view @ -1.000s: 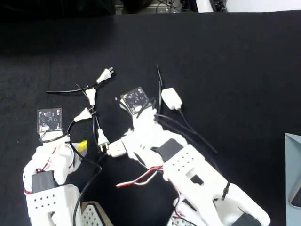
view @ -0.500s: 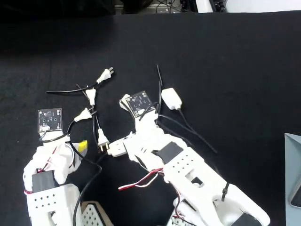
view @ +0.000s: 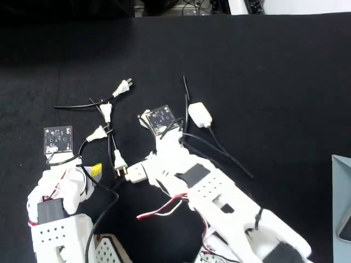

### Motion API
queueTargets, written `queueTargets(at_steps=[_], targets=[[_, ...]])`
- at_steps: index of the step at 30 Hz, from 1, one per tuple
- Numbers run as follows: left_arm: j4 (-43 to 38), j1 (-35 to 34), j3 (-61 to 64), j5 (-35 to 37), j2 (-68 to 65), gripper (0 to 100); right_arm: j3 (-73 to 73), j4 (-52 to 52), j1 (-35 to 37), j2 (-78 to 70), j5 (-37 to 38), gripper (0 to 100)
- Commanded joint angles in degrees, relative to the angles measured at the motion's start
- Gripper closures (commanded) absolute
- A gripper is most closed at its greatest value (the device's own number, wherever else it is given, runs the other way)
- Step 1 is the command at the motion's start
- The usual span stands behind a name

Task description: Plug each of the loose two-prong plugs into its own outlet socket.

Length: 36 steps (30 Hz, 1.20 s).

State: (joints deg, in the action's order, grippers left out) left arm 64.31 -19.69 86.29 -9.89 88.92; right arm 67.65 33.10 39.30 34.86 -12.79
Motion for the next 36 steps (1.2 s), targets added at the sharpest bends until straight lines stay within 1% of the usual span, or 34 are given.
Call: queueTargets(at_steps=[1, 4, 10, 17, 22, 25, 30, 36], targets=[[0.26, -0.57, -0.48, 0.18, 0.35, 70, -3.21, 0.35, 0.97, -4.44, -0.79, 98.6], [0.26, -0.57, -0.48, 0.18, 0.35, 70, -4.09, 2.46, 1.23, -4.79, -0.79, 98.6], [0.26, -0.57, -0.48, 0.18, 0.35, 70, -4.26, 2.37, 1.23, -5.32, -0.18, 98.6], [0.26, -0.57, -0.48, 0.18, 0.35, 70, -5.05, 2.37, 3.96, -6.29, 7.03, 98.6], [0.26, -0.57, -0.48, 0.18, 0.35, 70, -7.25, 2.37, 4.66, -13.05, 11.52, 98.6], [0.26, -0.57, -0.48, 0.18, 0.35, 70, -10.86, 3.6, 4.48, -18.07, 11.87, 98.6], [0.26, -0.66, -0.48, 0.18, 0.35, 70, -16.4, 9.05, 4.4, -24.31, 11.96, 98.6], [0.26, -0.66, -0.48, 0.18, 0.35, 70, -17.63, 10.2, 4.4, -24.57, 11.96, 98.6]])
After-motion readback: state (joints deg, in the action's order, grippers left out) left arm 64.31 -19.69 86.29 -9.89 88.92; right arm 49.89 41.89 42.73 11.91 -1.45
